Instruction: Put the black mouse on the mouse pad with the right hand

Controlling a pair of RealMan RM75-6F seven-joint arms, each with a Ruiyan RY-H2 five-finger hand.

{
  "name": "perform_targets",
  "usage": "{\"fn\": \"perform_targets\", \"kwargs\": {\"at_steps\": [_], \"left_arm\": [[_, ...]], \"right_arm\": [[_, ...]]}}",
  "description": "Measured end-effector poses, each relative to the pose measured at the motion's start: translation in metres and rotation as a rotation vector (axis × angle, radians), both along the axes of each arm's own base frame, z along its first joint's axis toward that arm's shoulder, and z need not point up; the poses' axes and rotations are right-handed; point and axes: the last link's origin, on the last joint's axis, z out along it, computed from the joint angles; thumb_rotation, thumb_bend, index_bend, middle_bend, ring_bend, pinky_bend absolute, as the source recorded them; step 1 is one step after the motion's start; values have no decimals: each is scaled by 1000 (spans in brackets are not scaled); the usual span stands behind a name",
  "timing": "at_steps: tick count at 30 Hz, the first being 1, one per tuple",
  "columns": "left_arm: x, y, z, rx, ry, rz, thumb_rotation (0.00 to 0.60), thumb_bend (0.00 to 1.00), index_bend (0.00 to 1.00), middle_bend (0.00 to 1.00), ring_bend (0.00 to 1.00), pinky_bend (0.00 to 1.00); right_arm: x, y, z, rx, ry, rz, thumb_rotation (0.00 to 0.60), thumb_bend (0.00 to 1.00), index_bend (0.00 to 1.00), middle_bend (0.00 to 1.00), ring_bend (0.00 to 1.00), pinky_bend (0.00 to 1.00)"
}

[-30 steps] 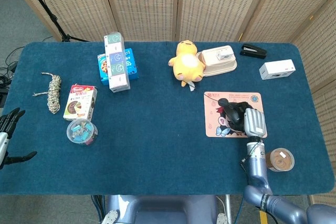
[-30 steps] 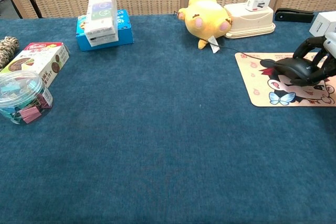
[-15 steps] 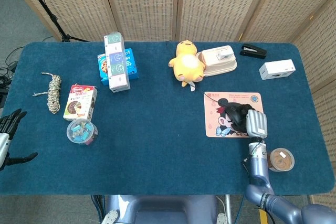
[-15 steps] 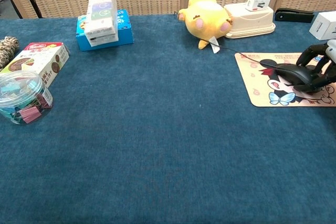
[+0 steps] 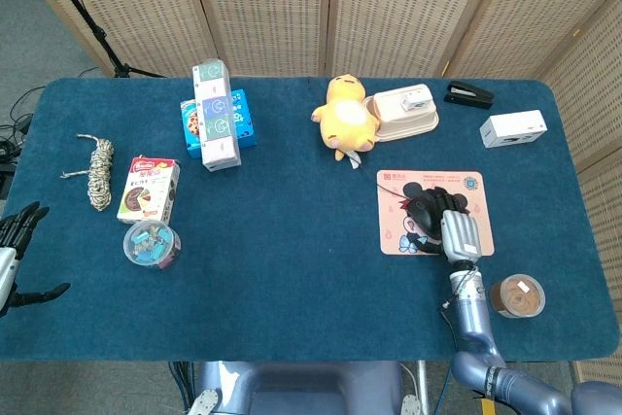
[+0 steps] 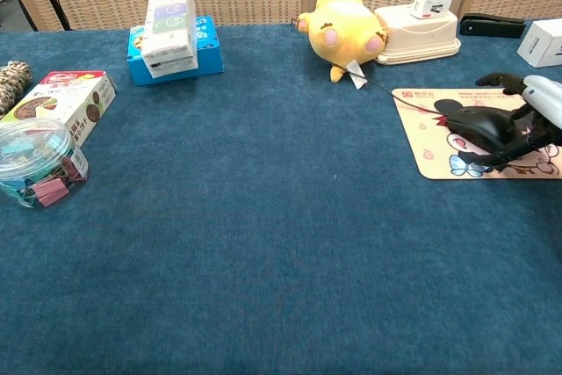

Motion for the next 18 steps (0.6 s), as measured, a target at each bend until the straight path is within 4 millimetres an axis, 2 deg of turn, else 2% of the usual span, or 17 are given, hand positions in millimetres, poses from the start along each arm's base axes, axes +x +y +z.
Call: {"fn": "perform_targets", "kwargs": {"at_steps": [4, 11, 16, 18], "left_arm": [[-1, 0, 2, 4, -5, 1, 600, 0, 0, 0, 0, 0], [-1, -1, 2, 2, -6, -5, 600, 0, 0, 0, 0, 0], [0, -3, 2, 2, -3, -10, 600, 0, 0, 0, 0, 0], [-1, -4, 1, 4, 4, -9, 600, 0, 0, 0, 0, 0]], "right_arm": [[9, 3, 3, -12, -11, 19, 600, 149, 12, 0, 0, 2], [35, 14, 19, -37, -63, 91, 600, 100, 0, 0, 0, 0], [55, 31, 49, -48, -79, 182, 600, 3, 0, 0, 0, 0], [54, 39, 63, -58, -50, 208, 600, 0, 0, 0, 0, 0]]}}
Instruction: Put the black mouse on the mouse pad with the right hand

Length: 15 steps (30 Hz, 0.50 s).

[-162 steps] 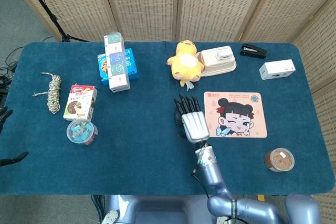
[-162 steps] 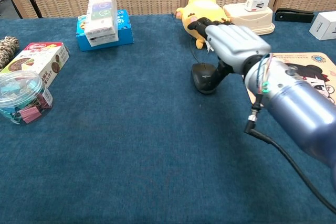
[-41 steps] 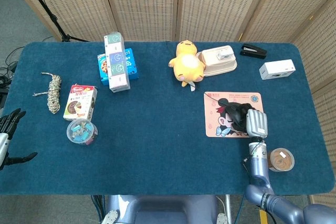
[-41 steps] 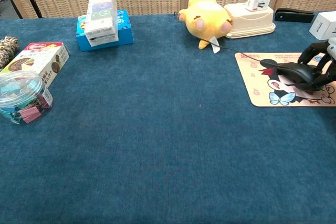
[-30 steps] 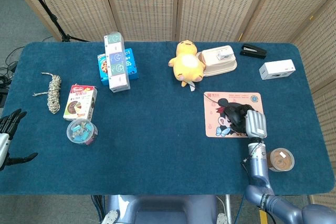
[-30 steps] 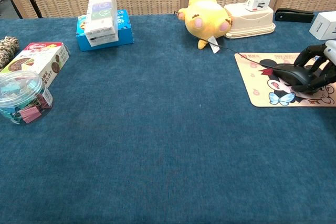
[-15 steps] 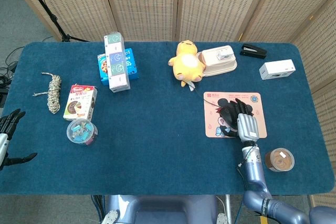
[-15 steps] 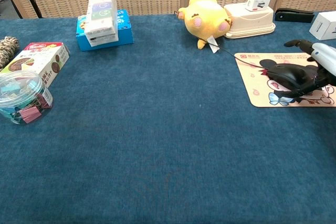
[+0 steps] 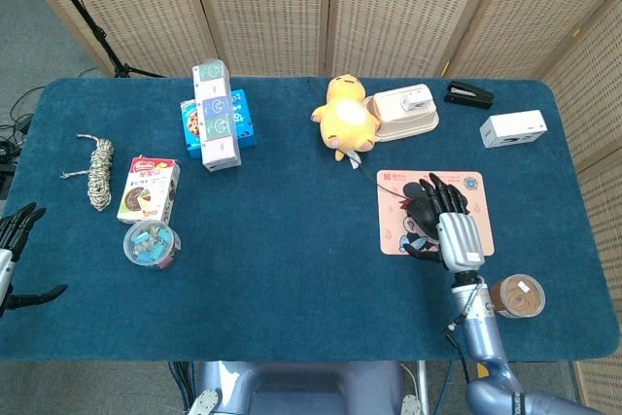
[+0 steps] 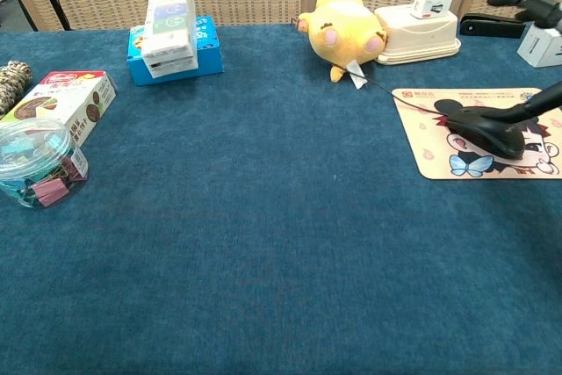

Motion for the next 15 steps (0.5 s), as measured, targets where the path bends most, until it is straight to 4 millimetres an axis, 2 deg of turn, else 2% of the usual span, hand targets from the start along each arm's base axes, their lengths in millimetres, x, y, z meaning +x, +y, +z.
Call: {"fn": "perform_targets", "kwargs": {"at_steps": [7, 10, 15], "left_arm": [[-6, -7, -5, 8, 33, 12, 600, 0, 0, 0, 0, 0], [-7, -11, -5, 25, 30, 14, 600, 0, 0, 0, 0, 0], [-14, -21, -11, 41, 37, 29, 600, 0, 0, 0, 0, 0]], "right_arm": [[-39, 37, 43, 0, 164, 11, 600, 0, 0, 0, 0, 0], [-56, 54, 56, -15, 204, 8, 600, 0, 0, 0, 0, 0], [-72, 84, 70, -68, 266, 16, 600, 0, 0, 0, 0, 0]]}}
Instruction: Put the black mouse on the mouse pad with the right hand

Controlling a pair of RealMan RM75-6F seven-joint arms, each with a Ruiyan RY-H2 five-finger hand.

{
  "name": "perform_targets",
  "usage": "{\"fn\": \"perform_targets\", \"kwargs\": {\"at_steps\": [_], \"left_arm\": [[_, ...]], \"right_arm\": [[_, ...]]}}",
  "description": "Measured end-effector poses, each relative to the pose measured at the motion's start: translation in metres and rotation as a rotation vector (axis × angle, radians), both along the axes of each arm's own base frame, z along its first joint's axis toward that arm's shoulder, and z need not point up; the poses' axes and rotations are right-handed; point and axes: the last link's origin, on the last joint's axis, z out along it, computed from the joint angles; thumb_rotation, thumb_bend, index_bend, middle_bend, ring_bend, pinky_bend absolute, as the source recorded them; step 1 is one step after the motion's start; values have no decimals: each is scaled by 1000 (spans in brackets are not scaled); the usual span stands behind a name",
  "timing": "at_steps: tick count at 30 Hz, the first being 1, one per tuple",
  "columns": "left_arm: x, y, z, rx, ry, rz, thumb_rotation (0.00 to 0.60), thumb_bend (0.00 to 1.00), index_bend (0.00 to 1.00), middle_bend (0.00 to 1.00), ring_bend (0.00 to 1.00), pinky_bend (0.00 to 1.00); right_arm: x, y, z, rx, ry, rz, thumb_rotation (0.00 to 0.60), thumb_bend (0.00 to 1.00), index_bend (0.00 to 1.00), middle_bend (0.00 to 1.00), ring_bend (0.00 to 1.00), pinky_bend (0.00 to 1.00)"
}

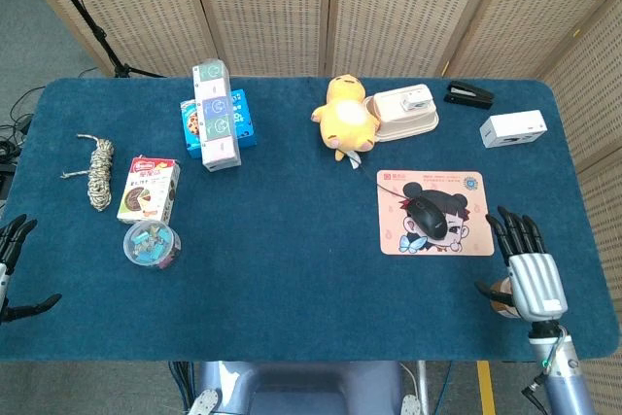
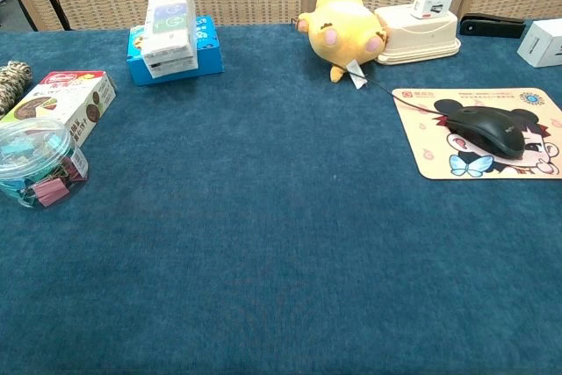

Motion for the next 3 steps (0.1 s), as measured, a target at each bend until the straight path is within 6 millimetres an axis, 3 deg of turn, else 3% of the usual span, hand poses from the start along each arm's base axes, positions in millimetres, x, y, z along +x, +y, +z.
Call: {"fn": "perform_targets", "kwargs": {"at_steps": [3], "left_arm": [[-1, -1, 0, 5, 6, -6, 600, 0, 0, 0, 0, 0]], "right_arm": [[-1, 11, 5, -12, 43, 27, 600, 0, 0, 0, 0, 0]]}}
